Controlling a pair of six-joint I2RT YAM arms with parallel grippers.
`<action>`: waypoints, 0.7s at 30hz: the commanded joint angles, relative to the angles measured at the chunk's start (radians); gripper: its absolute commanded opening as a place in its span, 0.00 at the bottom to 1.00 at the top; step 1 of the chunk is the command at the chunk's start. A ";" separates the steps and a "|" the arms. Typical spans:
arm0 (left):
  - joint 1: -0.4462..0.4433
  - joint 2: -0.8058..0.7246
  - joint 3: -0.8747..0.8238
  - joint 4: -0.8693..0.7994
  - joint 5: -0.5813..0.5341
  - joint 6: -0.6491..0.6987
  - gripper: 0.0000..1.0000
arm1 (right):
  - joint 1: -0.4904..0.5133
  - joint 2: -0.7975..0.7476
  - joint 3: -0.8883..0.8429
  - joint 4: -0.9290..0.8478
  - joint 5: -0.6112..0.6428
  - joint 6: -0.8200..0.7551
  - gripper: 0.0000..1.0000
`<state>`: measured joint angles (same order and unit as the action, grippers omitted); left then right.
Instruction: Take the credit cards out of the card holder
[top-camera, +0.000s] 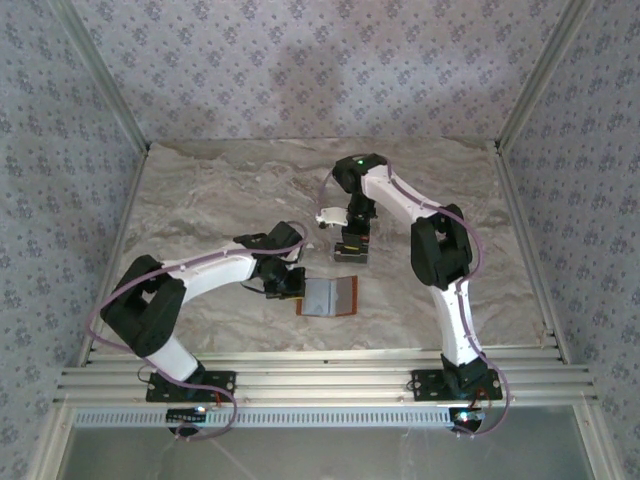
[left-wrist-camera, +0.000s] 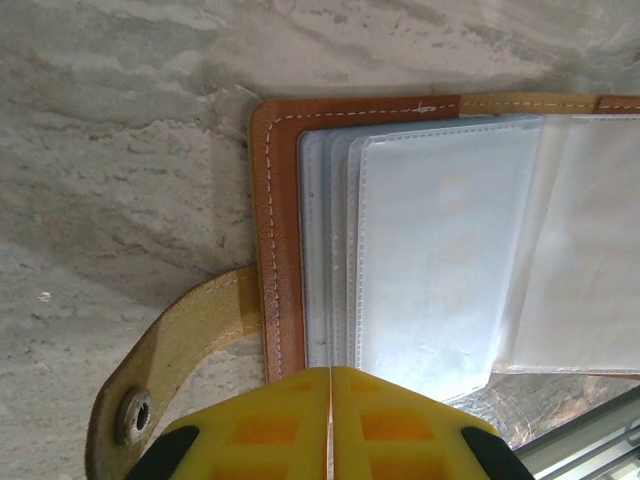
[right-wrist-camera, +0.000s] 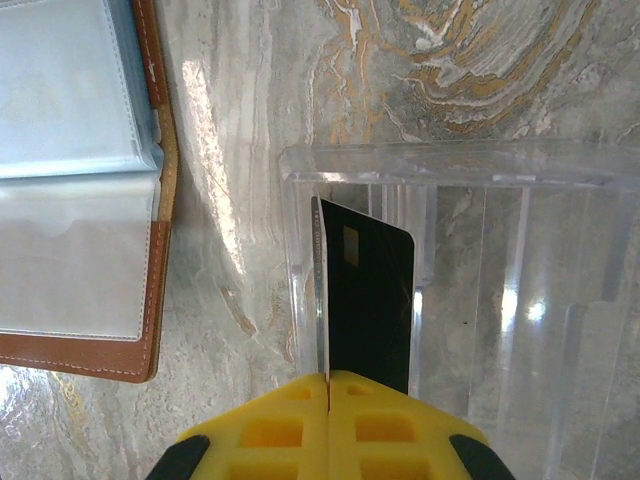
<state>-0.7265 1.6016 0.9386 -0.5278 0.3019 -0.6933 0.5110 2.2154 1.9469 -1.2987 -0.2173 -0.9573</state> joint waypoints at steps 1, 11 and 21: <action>0.003 -0.035 0.023 -0.031 -0.008 -0.012 0.10 | -0.011 0.018 -0.017 -0.010 -0.007 -0.102 0.05; 0.001 -0.050 0.022 -0.035 -0.017 -0.020 0.11 | -0.019 0.007 -0.023 0.008 0.005 -0.095 0.14; 0.002 -0.057 0.017 -0.035 -0.024 -0.021 0.11 | -0.024 -0.059 -0.033 0.032 0.044 -0.068 0.22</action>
<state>-0.7265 1.5684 0.9386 -0.5320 0.2901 -0.7013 0.4969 2.2139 1.9278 -1.2556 -0.2035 -0.9573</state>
